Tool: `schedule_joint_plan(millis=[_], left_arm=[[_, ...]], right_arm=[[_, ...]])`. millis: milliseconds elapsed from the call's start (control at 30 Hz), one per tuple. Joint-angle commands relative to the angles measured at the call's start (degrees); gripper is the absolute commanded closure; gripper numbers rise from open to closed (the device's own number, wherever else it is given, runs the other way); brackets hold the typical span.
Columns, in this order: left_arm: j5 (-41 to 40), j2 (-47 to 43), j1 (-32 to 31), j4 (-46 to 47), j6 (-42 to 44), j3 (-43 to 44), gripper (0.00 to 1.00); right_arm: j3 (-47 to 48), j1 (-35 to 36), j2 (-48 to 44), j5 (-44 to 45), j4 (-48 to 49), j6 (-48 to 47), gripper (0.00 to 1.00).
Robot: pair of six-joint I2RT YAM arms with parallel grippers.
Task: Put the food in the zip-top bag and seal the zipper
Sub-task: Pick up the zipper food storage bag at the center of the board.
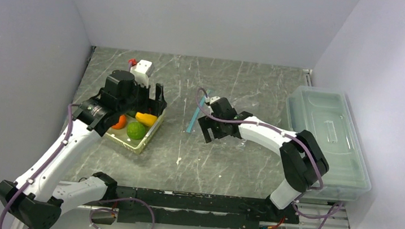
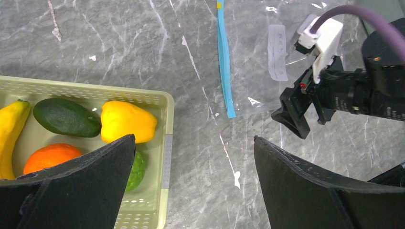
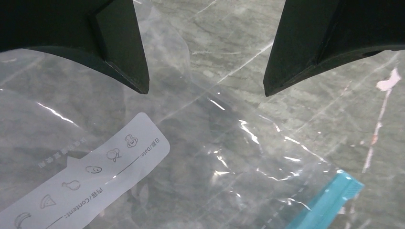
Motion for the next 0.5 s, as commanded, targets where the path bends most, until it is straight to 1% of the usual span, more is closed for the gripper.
schedule_joint_plan(millis=[0, 100, 267, 367, 467], left_arm=[[0.7, -0.2, -0.2, 1.3, 0.7, 0.3, 0.01], [0.8, -0.3, -0.2, 1.3, 0.6, 0.3, 0.01], [0.8, -0.3, -0.2, 1.3, 0.6, 0.3, 0.01], [0.7, -0.3, -0.2, 1.4, 0.6, 0.2, 0.01], [0.6, -0.3, -0.2, 1.4, 0.6, 0.2, 0.01]], right_arm=[[-0.1, 0.4, 2.2, 3.5, 2.3, -0.2, 0.06], [-0.4, 0.5, 2.8, 4.5, 2.8, 0.3, 0.08], [-0.9, 0.5, 3.4, 5.4, 3.0, 0.9, 0.17], [-1.0, 0.5, 3.6, 6.7, 2.9, 1.2, 0.26], [-1.3, 0.6, 3.4, 7.3, 3.2, 1.6, 0.4]])
